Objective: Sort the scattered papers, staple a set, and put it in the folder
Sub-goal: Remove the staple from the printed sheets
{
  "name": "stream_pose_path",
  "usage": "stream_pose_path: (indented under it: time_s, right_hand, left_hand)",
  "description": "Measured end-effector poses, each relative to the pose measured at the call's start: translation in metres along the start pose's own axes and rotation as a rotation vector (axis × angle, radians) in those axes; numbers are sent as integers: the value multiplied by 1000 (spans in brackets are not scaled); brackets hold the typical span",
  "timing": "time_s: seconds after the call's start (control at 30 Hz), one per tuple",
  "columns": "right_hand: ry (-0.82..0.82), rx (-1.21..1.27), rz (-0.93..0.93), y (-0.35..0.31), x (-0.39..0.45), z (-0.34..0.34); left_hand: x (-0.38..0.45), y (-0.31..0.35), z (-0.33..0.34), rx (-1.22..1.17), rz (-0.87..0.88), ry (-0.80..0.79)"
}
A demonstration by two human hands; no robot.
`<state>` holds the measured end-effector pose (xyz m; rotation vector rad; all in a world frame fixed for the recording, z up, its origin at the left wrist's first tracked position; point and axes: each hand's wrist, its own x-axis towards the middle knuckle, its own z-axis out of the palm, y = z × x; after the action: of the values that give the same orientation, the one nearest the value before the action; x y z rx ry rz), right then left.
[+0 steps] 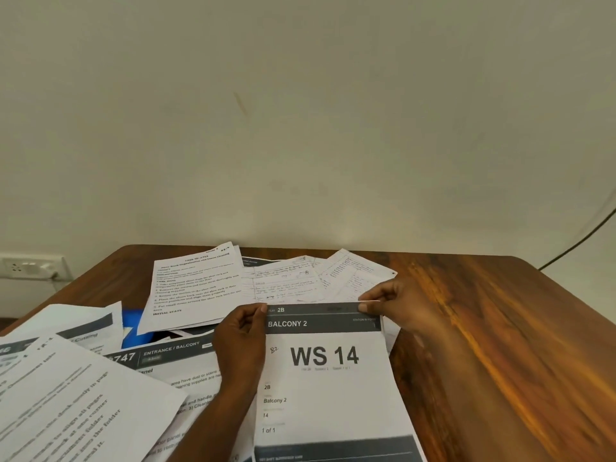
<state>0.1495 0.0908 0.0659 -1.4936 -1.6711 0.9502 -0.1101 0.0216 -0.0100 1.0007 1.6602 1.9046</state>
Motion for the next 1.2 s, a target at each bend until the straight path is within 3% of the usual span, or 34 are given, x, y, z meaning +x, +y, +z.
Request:
stream_pose_path:
  time_s: [0.3,0.53,0.83,1.0,1.2]
  right_hand:
    - [31,139,61,-2,-3,-4]
    - [1,81,19,-9,-6,1]
    - [-130,-59,-66,-31,-15,26]
    - [-228,-88,-161,-39,-27,40]
    - [-256,-143,-204,-44,-29,36]
  left_hand:
    - [-1,5,-2,18,38,70]
    - [-5,4,-3,119,158,88]
    - [-17,4,9,527,586,-233]
    - [-23,9,14,521,558,-356]
    - [-25,15,19,314,500,-414]
